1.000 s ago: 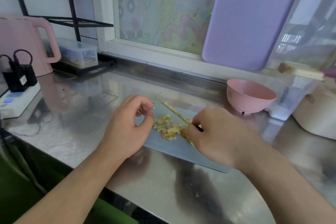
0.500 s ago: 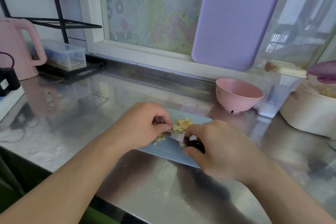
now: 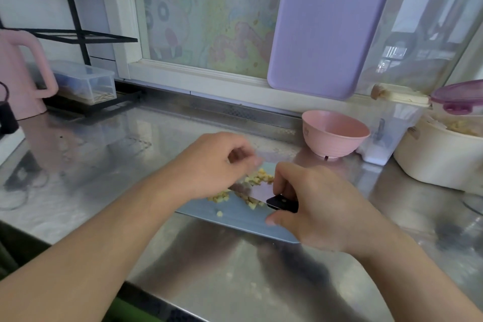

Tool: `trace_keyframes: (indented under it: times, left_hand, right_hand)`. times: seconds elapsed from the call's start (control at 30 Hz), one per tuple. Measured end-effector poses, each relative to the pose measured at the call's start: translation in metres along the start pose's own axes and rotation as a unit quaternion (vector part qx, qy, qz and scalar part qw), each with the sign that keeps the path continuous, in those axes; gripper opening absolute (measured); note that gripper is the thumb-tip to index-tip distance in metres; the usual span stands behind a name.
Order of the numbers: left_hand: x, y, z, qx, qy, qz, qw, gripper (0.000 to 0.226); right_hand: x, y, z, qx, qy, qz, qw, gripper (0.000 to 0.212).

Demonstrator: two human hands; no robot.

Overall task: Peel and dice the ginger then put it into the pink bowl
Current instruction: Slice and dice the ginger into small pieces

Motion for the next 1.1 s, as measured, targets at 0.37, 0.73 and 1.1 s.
trace_keyframes:
  times: [0.37, 0.73, 1.1]
  left_hand:
    - [0.032, 0.028, 0.003, 0.161, -0.031, 0.017, 0.986, 0.045]
    - [0.026, 0.032, -0.009, 0.119, -0.038, 0.037, 0.992, 0.054]
    - [0.021, 0.0, -0.004, -0.038, -0.018, -0.002, 0.999, 0.04]
  right_hand:
    - [-0.002, 0.001, -0.004, 0.011, 0.035, 0.02, 0.999, 0.046]
    - [-0.002, -0.001, -0.003, 0.02, 0.039, 0.017, 0.999, 0.046]
    - [-0.002, -0.006, -0.01, 0.038, 0.038, 0.002, 0.999, 0.045]
Point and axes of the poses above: each hand's wrist, its own x-axis towards the middle knuckle, its own y-axis out of the palm, z = x × y, the point moved 4 cm from there along x, towards the middle knuckle, and after that the axes turned 7 degrees about -y, right-handed, at the moved point
